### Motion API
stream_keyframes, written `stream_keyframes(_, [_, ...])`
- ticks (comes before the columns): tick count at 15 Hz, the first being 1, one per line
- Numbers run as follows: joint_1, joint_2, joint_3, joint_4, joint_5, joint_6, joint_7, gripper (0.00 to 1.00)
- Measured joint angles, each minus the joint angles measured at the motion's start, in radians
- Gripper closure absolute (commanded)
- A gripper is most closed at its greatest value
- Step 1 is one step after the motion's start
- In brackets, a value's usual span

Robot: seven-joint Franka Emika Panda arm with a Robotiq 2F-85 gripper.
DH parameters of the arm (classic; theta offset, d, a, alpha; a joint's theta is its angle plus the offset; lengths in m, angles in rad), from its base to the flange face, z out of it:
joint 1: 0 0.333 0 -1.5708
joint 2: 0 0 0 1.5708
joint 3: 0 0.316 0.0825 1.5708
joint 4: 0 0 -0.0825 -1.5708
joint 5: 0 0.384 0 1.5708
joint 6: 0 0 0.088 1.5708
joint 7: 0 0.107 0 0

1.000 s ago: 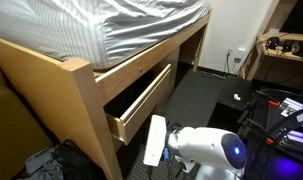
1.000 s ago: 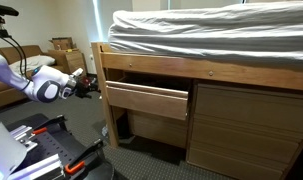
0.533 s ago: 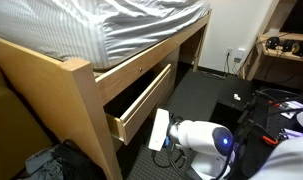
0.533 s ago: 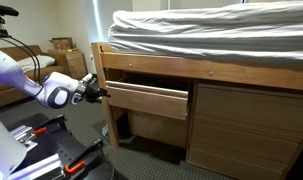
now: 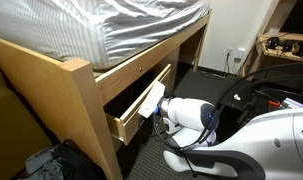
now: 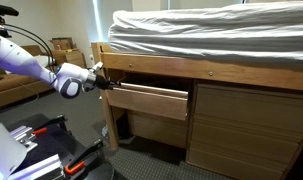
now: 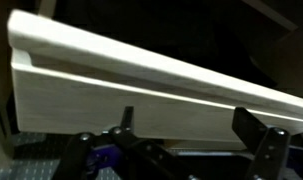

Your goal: Close the top left drawer

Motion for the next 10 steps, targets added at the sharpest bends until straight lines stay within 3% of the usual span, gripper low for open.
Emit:
stream_keyframes(7, [0.000,-0.009,-0.045,0.202,0.244,0.000,0.001,0.00])
stream_keyframes(10, [-0.001,-0.009,-0.056,0.244,0.275,0.000,0.001,0.00])
